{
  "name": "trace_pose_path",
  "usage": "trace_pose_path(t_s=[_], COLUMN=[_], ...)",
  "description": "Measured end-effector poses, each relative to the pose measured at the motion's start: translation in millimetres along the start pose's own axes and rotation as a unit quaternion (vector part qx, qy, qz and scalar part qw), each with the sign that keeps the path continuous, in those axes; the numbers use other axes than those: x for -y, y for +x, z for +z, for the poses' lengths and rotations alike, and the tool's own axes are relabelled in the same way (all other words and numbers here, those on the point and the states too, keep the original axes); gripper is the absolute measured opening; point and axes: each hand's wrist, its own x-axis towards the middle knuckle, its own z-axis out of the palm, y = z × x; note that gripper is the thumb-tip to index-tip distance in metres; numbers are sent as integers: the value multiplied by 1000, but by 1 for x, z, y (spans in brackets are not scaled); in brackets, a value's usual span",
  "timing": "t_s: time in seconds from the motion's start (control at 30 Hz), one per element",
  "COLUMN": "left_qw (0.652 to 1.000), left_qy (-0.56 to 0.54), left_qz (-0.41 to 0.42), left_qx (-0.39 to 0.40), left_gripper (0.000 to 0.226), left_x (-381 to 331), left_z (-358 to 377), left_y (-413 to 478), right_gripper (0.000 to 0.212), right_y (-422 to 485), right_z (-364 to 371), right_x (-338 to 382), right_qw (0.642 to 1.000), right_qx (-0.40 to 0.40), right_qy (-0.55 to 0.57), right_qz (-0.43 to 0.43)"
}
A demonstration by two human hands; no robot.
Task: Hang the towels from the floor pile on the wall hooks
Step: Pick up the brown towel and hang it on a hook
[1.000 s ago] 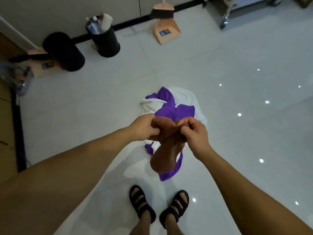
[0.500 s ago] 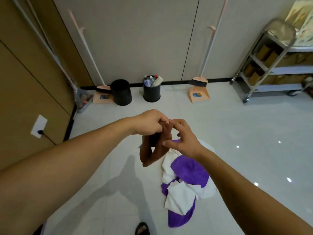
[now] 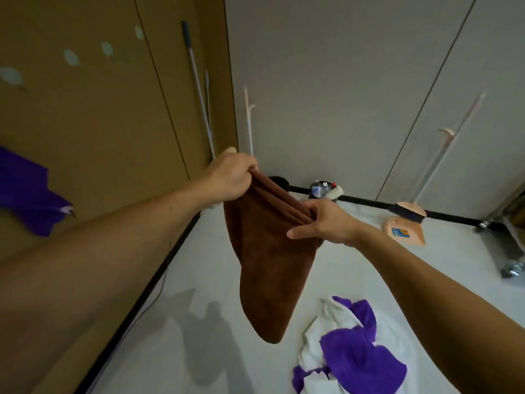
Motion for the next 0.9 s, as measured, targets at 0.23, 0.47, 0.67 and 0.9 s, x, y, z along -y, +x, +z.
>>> trace_pose_path(t_s=[0.23, 0.47, 0.67, 0.9], left_qw=[962, 861, 848, 726], left_qy=[-235, -390, -404, -629], left_qz=[-126, -224, -291, -277], left_qx=[57, 238, 180, 14], left_gripper=[31, 59, 50, 22], left_x=[17, 23, 26, 63], left_z=[-44, -72, -68, -77], left_y=[-63, -119, -153, -197], right_gripper=[27, 40, 50, 59], right_y=[29, 47, 55, 74], right_z=[6, 37, 68, 119], right_x=[50, 113, 146, 115], right_qw=[995, 972, 957, 981], right_qx=[-5, -24, -14, -76], right_qy=[78, -112, -130, -150], right_qz=[-65, -203, -260, -96])
